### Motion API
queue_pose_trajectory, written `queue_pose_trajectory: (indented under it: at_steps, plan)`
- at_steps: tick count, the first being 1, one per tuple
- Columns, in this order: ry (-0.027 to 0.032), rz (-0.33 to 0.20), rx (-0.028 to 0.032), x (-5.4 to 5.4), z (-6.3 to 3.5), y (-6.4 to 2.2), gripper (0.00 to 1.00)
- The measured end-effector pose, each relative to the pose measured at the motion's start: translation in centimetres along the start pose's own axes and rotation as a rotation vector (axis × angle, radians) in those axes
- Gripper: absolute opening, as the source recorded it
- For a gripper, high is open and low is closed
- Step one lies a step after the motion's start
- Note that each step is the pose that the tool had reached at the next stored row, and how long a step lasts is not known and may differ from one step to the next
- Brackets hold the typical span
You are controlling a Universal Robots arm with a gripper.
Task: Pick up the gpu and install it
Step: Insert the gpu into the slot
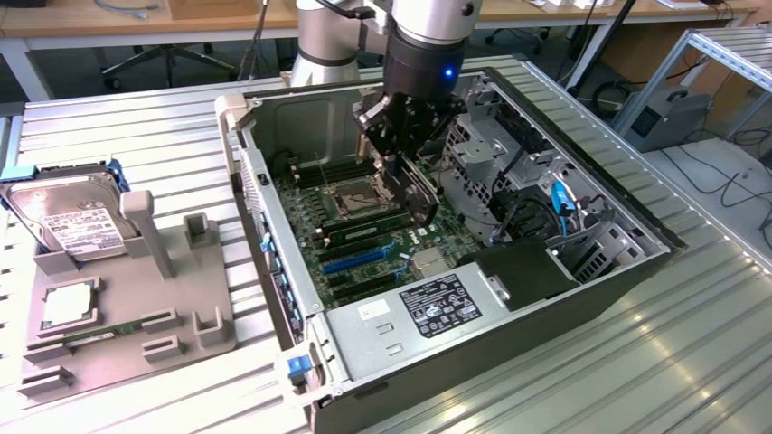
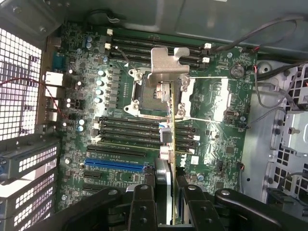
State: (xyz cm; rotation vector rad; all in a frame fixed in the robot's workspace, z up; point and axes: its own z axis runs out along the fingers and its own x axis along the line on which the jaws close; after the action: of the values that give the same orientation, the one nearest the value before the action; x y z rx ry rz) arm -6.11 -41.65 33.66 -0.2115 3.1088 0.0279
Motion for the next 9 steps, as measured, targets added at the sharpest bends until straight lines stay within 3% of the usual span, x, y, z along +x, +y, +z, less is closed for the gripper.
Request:
queue_pose_trajectory:
  at_steps: [9]
  plan:
    - [0.0006, -0.035, -0.0009, 0.00, 0.00, 0.00, 0.27]
